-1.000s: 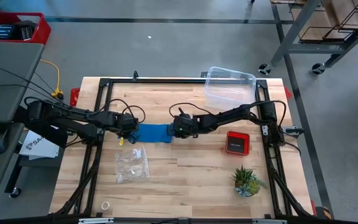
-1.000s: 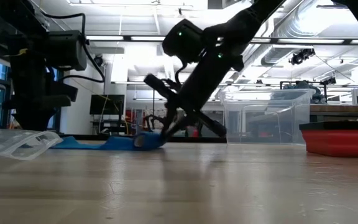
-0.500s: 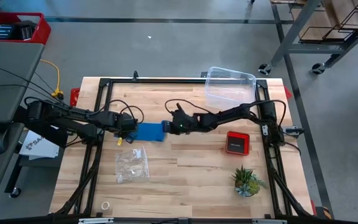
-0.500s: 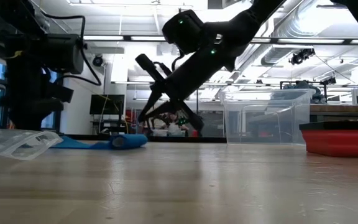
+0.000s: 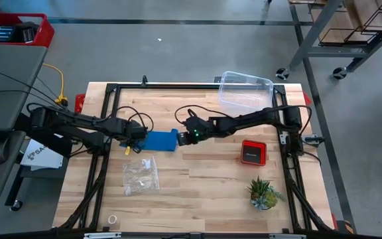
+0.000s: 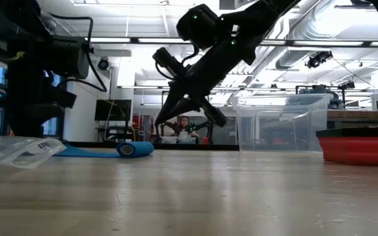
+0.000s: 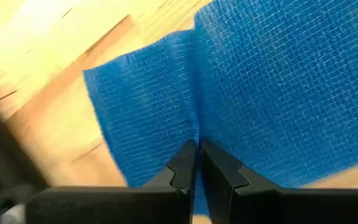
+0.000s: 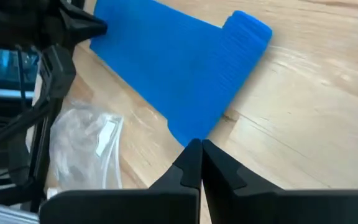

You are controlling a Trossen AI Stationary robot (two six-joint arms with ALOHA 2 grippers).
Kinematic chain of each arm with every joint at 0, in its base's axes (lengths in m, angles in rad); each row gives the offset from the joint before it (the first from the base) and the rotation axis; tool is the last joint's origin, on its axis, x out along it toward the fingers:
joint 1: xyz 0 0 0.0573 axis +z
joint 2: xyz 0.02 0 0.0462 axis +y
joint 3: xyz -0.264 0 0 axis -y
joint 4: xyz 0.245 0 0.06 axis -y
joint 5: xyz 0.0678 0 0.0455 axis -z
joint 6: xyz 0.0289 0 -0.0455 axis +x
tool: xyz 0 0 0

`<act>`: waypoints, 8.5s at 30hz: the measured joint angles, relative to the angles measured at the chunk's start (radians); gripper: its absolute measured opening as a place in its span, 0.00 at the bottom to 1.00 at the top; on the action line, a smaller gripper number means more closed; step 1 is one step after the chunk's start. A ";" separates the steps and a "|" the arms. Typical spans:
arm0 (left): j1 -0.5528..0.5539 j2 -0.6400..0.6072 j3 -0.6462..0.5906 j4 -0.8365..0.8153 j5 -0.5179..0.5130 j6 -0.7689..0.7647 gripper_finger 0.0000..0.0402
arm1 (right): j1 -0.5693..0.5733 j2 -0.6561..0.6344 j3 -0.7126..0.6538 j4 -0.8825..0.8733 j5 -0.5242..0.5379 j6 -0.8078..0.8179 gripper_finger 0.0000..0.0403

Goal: Roll bandage
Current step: Roll the blue bandage

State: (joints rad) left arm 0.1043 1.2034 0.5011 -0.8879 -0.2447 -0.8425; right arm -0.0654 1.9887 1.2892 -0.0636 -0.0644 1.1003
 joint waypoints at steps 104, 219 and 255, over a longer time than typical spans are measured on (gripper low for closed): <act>0.001 0.326 0.326 0.188 0.035 -0.189 0.26 | 0.014 -0.481 -0.182 -0.882 0.204 -0.114 0.00; -0.175 -0.034 0.067 0.258 -0.108 -0.466 0.00 | -0.008 0.113 0.220 -0.820 0.033 -0.200 0.00; -0.225 0.169 0.069 0.124 0.008 -0.509 0.00 | 0.003 0.119 0.214 -0.630 0.047 -0.079 0.00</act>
State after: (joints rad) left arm -0.1207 1.3724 0.5701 -0.7643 -0.2364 -1.3517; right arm -0.0626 2.1078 1.5032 -0.6932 -0.0174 1.0210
